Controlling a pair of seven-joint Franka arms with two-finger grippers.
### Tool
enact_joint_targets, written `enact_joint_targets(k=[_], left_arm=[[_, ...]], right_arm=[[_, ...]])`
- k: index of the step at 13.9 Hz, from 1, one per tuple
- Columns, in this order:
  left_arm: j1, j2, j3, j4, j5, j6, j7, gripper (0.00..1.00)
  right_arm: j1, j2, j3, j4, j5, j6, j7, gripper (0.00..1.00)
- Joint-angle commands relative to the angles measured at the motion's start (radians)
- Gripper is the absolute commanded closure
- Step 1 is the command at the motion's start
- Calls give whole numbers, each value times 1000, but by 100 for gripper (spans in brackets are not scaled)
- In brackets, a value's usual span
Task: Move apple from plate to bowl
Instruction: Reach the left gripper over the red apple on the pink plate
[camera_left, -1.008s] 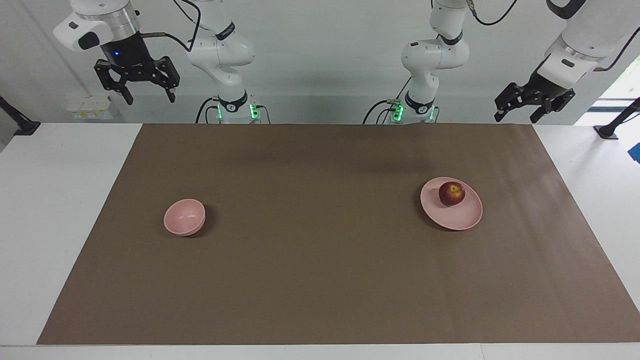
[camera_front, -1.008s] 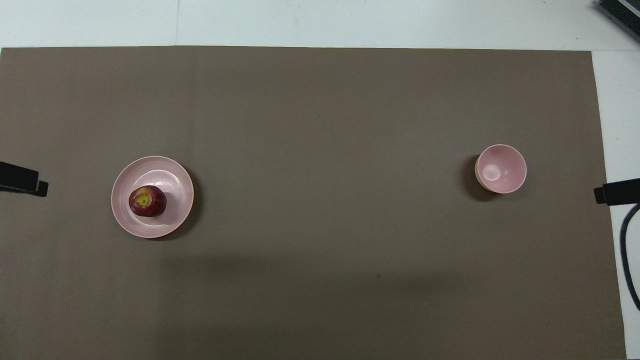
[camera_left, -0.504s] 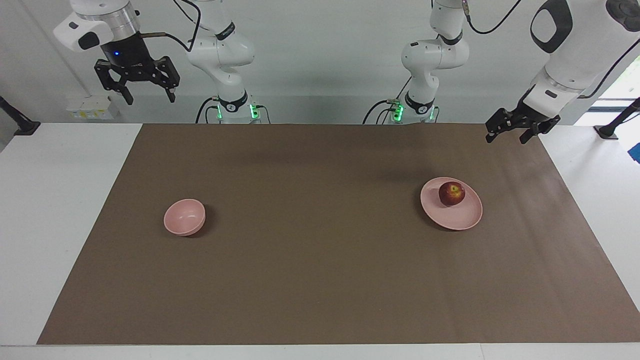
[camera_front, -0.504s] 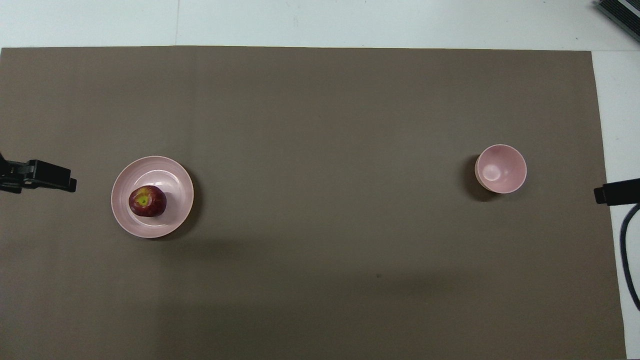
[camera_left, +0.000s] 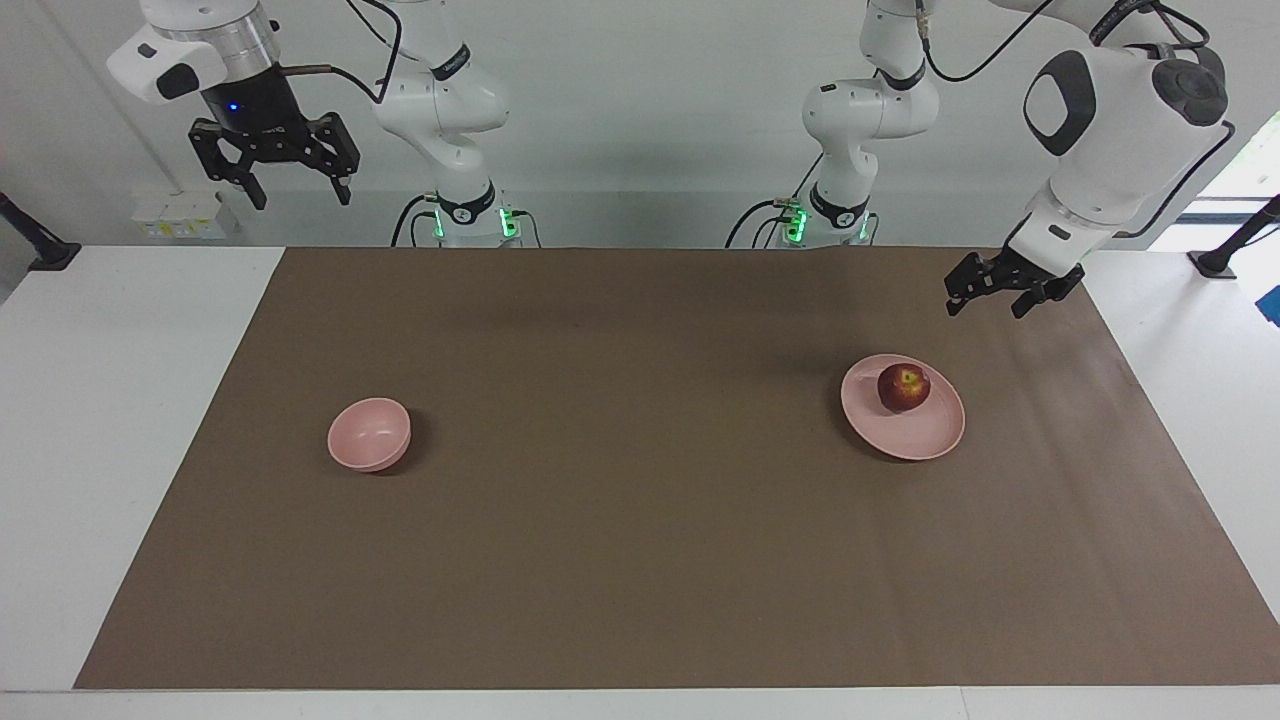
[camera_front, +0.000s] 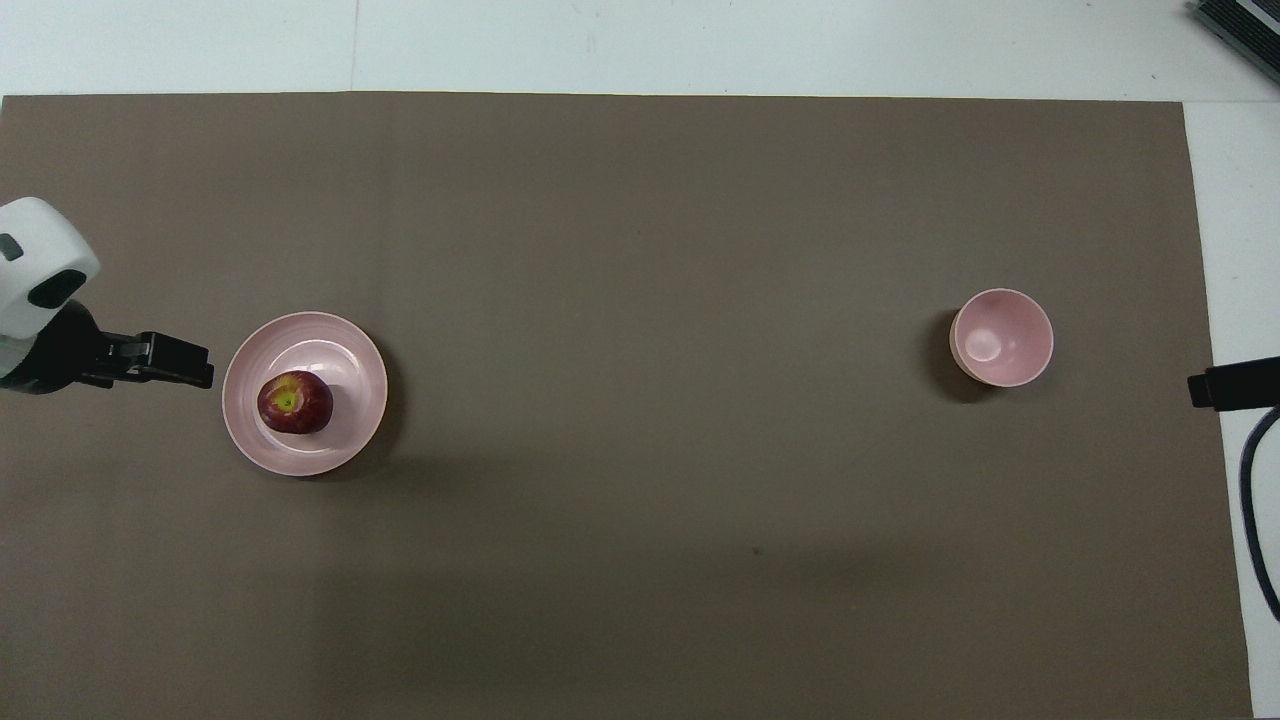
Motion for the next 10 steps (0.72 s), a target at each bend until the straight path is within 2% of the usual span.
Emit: enact_joint_targets(k=[1,5,10], left_arm=[[-23,0,11,-71,11,82,-1,0],[-27,4,10,-136,10,164,-12,0],[-83,102,11,-179,11,254,-82,0]], right_arm=[[-7,-13,4,-11,9,10,-14,0],[-7,-13,4,-11,9,10,-14,0],[-5,-13,4,-11,8,-10,-15,0]])
